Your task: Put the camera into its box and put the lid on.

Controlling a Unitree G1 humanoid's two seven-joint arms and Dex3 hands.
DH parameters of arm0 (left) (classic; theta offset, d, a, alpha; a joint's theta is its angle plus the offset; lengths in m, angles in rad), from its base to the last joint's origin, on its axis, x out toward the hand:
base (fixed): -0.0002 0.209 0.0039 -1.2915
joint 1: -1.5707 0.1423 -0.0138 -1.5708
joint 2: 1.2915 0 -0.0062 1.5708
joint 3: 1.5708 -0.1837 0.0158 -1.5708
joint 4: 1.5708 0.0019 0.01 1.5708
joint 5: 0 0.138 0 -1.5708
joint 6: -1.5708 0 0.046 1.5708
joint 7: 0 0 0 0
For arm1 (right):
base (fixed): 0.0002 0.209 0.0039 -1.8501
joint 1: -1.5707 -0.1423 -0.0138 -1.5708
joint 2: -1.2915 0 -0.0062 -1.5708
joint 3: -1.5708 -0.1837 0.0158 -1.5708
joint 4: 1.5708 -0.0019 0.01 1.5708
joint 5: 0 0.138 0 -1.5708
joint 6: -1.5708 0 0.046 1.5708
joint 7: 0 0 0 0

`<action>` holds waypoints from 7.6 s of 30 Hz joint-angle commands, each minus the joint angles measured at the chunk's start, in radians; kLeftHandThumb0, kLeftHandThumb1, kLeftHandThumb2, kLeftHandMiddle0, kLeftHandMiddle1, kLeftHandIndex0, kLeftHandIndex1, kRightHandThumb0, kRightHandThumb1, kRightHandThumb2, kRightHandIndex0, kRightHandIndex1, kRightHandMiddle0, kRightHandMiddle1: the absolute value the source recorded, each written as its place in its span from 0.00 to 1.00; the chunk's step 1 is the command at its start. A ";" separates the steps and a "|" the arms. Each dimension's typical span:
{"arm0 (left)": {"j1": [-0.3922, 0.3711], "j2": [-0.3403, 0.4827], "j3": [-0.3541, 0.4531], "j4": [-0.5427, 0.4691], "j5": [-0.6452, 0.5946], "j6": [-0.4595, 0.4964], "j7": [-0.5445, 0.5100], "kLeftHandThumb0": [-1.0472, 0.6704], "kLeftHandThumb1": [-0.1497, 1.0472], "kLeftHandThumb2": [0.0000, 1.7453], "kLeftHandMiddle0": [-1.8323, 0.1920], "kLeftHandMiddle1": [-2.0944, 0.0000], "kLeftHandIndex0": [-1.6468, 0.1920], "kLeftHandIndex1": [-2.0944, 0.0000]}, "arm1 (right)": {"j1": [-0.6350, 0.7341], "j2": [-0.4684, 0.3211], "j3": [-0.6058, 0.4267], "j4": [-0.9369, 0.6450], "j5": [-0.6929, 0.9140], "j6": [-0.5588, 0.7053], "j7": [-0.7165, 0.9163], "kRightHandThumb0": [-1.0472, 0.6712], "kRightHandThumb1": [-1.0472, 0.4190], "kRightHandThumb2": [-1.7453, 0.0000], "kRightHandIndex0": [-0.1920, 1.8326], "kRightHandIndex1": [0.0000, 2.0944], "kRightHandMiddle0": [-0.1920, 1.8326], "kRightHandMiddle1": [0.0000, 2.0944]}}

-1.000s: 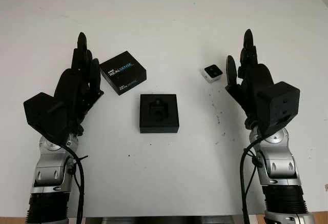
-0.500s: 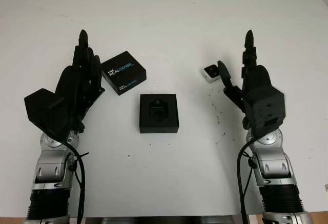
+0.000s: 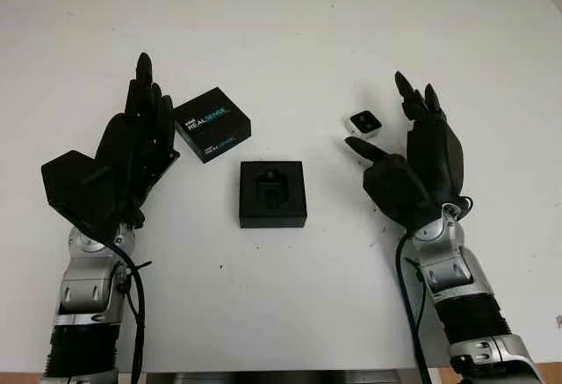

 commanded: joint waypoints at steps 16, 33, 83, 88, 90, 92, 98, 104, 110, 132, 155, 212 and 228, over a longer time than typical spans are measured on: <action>0.012 0.014 0.000 -0.017 0.005 0.010 -0.015 0.15 1.00 0.40 1.00 1.00 1.00 1.00 | -0.077 0.020 -0.011 0.235 0.091 -0.071 -0.097 0.25 0.13 0.97 0.20 0.05 0.38 0.16; -0.004 0.033 -0.002 -0.003 0.022 0.008 -0.025 0.13 1.00 0.40 1.00 1.00 1.00 1.00 | -0.104 0.075 0.009 0.351 0.162 -0.106 -0.116 0.21 0.12 0.96 0.23 0.03 0.29 0.40; 0.001 0.061 0.005 -0.013 0.007 0.010 -0.059 0.14 1.00 0.38 1.00 1.00 1.00 1.00 | -0.085 -0.010 0.118 0.374 0.004 -0.059 -0.247 0.28 0.11 0.97 0.28 0.03 0.36 0.25; -0.003 0.058 0.006 -0.009 0.002 0.008 -0.059 0.14 1.00 0.38 1.00 1.00 1.00 1.00 | -0.070 -0.026 0.111 0.355 0.001 -0.057 -0.250 0.28 0.10 0.97 0.28 0.03 0.37 0.25; -0.006 0.057 0.006 -0.009 0.003 0.012 -0.056 0.14 1.00 0.37 1.00 1.00 1.00 1.00 | -0.062 -0.033 0.108 0.349 0.002 -0.055 -0.245 0.27 0.11 0.97 0.28 0.03 0.37 0.25; -0.008 0.056 0.006 -0.008 0.001 0.016 -0.054 0.14 1.00 0.37 1.00 1.00 1.00 1.00 | -0.055 -0.041 0.107 0.340 0.002 -0.048 -0.233 0.28 0.10 0.97 0.28 0.03 0.36 0.24; -0.010 0.059 0.003 -0.011 0.004 0.019 -0.049 0.15 1.00 0.38 1.00 1.00 1.00 1.00 | -0.044 -0.048 0.101 0.331 0.004 -0.041 -0.222 0.27 0.10 0.97 0.28 0.02 0.36 0.23; -0.009 0.059 0.006 -0.010 -0.004 0.013 -0.053 0.15 1.00 0.37 1.00 1.00 1.00 1.00 | -0.043 -0.046 0.101 0.339 0.003 -0.040 -0.219 0.27 0.10 0.97 0.28 0.03 0.38 0.23; -0.008 0.063 0.005 -0.013 -0.006 0.020 -0.054 0.15 1.00 0.37 1.00 1.00 1.00 1.00 | -0.059 -0.038 0.116 0.374 -0.010 -0.009 -0.217 0.27 0.10 0.97 0.30 0.03 0.41 0.24; -0.002 0.066 0.001 -0.015 0.003 0.012 -0.051 0.15 1.00 0.37 1.00 1.00 1.00 1.00 | -0.134 0.012 0.121 0.526 0.056 -0.039 -0.180 0.32 0.04 0.97 0.33 0.03 0.37 0.47; -0.013 0.060 0.000 -0.004 0.023 0.011 -0.043 0.16 1.00 0.36 1.00 1.00 1.00 1.00 | -0.159 0.007 0.098 0.634 0.114 -0.249 -0.207 0.34 0.00 0.93 0.37 0.03 0.32 0.74; -0.002 0.068 -0.001 -0.005 0.030 0.006 -0.054 0.17 1.00 0.37 1.00 1.00 1.00 1.00 | 0.161 0.127 0.034 -0.119 0.466 -0.408 0.489 0.30 0.00 0.94 0.20 0.02 0.35 0.79; -0.006 0.074 0.000 0.004 0.029 0.002 -0.058 0.17 1.00 0.38 1.00 1.00 1.00 1.00 | 0.185 0.199 0.059 -0.088 0.519 -0.385 0.575 0.30 0.00 0.92 0.18 0.02 0.32 0.82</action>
